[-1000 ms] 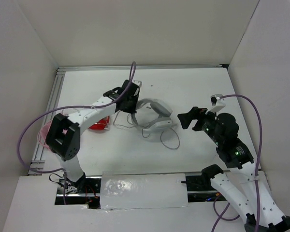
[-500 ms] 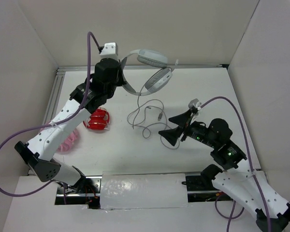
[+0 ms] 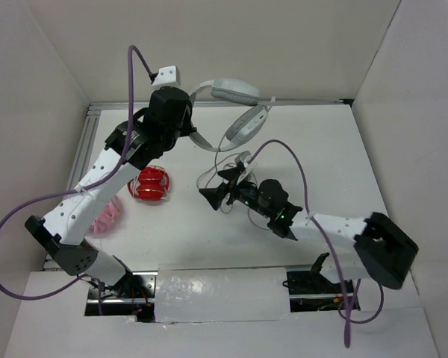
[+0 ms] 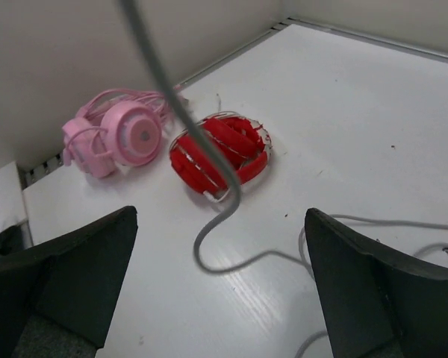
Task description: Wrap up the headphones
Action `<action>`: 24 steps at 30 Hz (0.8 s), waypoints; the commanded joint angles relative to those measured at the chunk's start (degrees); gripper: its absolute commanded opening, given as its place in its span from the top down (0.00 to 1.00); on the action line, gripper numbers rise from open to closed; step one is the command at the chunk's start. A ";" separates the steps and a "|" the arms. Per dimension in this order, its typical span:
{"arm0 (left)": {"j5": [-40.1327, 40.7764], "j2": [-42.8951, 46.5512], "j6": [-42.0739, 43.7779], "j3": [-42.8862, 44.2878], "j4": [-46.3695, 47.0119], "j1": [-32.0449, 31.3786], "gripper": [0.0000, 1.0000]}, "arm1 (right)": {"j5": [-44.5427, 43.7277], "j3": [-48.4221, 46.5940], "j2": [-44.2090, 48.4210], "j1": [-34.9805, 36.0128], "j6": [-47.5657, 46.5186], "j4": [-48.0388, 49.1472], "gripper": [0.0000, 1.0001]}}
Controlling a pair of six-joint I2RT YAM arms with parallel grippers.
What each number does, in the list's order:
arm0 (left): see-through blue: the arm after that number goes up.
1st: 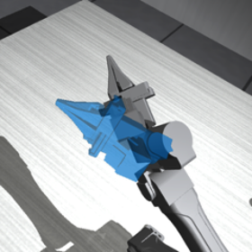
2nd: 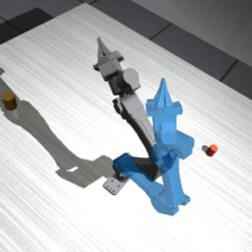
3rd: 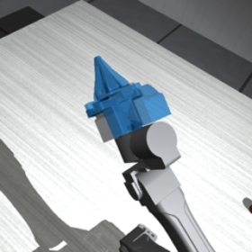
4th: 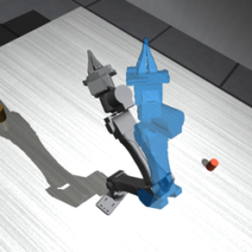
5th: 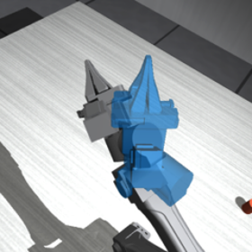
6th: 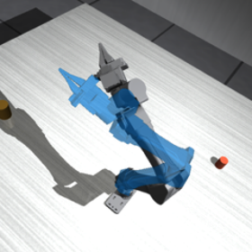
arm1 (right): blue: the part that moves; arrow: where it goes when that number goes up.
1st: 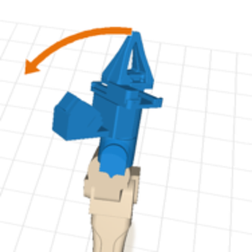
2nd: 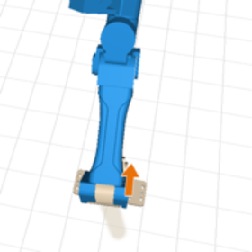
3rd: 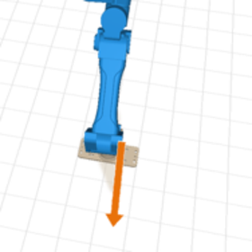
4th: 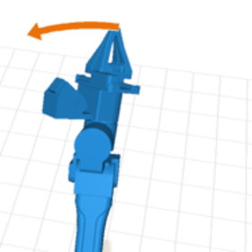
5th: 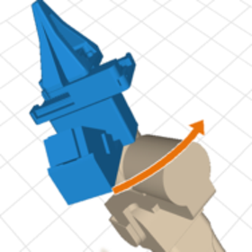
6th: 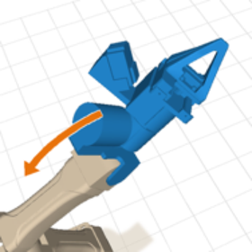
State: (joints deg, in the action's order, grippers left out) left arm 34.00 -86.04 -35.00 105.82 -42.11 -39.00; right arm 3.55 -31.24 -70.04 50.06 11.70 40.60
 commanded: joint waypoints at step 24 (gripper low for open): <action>-10.27 4.39 -4.72 -12.37 9.59 15.10 1.00 | -11.95 -2.67 32.13 17.52 3.05 -24.40 1.00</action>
State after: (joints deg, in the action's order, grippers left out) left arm 25.26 -81.32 -37.95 95.53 -39.33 -24.34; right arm 5.23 -31.86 -45.60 66.39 13.80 35.64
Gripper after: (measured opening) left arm 0.091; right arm 0.030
